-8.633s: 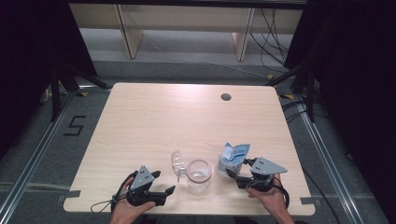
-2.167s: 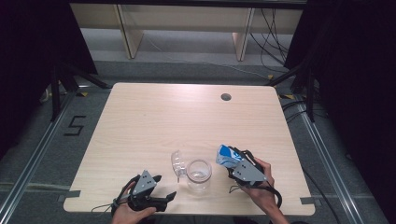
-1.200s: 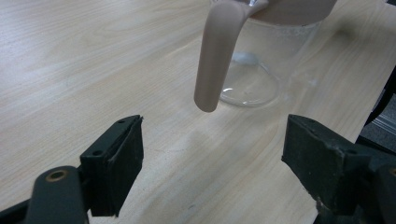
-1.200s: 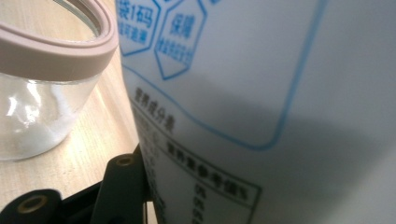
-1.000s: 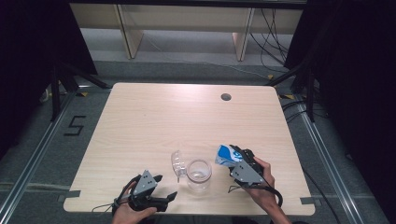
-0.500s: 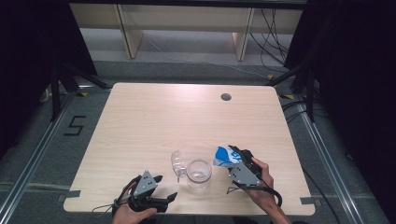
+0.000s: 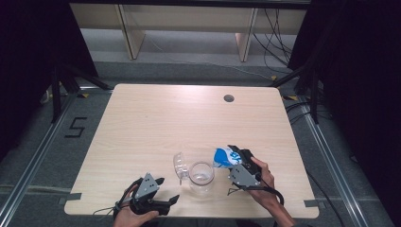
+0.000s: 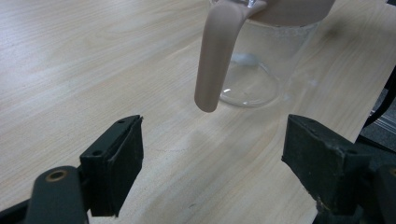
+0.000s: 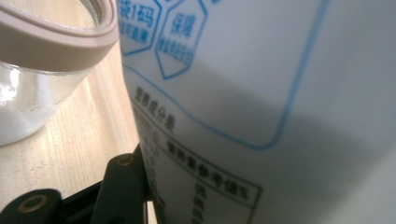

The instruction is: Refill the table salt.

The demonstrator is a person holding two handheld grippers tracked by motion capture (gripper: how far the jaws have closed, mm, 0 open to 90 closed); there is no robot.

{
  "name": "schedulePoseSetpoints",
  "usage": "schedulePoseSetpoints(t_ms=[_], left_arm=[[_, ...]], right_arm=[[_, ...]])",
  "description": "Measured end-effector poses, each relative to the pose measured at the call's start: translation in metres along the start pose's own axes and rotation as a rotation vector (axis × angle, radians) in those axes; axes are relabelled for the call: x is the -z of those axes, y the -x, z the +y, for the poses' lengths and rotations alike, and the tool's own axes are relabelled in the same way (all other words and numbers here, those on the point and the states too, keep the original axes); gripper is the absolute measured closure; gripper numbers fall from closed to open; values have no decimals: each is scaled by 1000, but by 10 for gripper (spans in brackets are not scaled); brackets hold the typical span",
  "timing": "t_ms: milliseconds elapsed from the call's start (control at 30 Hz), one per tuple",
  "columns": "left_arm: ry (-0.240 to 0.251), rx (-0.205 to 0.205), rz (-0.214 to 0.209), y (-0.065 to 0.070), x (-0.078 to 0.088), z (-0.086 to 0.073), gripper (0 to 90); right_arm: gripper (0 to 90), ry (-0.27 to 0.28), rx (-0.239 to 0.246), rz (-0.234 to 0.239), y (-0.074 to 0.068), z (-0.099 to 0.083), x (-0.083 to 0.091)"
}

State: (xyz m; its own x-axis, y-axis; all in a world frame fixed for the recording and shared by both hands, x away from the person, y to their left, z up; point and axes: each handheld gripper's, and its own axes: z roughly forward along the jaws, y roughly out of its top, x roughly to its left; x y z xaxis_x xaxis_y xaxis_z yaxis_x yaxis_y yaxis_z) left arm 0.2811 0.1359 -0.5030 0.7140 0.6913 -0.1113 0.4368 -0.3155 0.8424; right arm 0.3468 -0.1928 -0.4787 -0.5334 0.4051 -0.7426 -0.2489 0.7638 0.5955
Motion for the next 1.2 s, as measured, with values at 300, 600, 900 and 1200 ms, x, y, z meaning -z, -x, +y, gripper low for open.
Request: schedulePoseSetpoints(t_ms=[300, 600, 900, 1200], left_arm=[[1, 0, -2, 0, 0, 0, 199], [16, 16, -4, 0, 0, 0, 199], [10, -5, -2, -1, 0, 0, 199], [6, -1, 2, 0, 1, 0, 199]], right_arm=[[501, 14, 58, -6, 2, 2, -7], [504, 30, 128, -3, 2, 5, -12], [503, 30, 185, -5, -1, 5, -13], [504, 58, 279, -15, 0, 8, -14]])
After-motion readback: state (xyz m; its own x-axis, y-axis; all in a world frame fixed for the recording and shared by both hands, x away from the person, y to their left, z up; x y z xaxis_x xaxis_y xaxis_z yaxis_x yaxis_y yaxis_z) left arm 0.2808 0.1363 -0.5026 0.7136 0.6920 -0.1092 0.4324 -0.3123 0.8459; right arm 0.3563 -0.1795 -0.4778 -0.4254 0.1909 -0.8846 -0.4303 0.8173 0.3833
